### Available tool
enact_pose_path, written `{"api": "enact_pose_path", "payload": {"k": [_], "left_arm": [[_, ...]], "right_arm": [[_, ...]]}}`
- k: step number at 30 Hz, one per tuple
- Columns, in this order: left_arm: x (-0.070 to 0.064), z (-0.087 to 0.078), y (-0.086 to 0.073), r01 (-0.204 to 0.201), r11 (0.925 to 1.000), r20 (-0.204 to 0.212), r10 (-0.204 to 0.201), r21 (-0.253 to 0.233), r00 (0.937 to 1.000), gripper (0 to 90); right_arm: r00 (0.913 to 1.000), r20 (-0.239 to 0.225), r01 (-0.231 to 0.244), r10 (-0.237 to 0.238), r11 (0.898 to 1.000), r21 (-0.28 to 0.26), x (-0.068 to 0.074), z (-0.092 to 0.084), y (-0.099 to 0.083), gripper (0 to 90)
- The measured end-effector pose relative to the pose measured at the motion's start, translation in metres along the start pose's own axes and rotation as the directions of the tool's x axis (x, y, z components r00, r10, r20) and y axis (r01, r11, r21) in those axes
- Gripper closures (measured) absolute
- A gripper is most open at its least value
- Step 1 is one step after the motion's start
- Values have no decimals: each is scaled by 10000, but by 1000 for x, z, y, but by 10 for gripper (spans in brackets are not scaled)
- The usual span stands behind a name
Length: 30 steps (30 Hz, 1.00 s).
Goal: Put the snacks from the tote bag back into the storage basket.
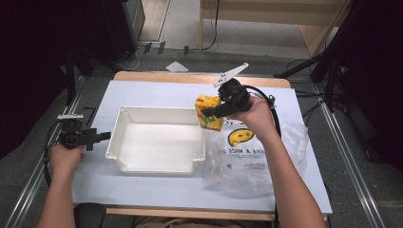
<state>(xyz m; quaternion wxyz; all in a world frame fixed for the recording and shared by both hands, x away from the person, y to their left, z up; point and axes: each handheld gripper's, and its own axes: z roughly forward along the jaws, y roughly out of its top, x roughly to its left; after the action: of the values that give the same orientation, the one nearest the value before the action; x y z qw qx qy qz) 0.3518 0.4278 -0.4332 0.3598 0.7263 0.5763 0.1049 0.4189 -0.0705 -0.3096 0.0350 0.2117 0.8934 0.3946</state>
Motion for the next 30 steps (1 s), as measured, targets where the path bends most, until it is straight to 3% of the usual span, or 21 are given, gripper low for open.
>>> {"api": "enact_pose_path", "payload": {"k": [15, 30], "left_arm": [[1, 0, 0, 17, 10000, 4, -17, -27, 10000, 226], [2, -2, 0, 26, 10000, 41, -26, -78, 10000, 226]], "right_arm": [[9997, -50, 223, -222, 9996, 158, 4, 18, 20, 519], [9991, -276, 339, -327, 9985, 440, 6, 52, 34, 518]]}}
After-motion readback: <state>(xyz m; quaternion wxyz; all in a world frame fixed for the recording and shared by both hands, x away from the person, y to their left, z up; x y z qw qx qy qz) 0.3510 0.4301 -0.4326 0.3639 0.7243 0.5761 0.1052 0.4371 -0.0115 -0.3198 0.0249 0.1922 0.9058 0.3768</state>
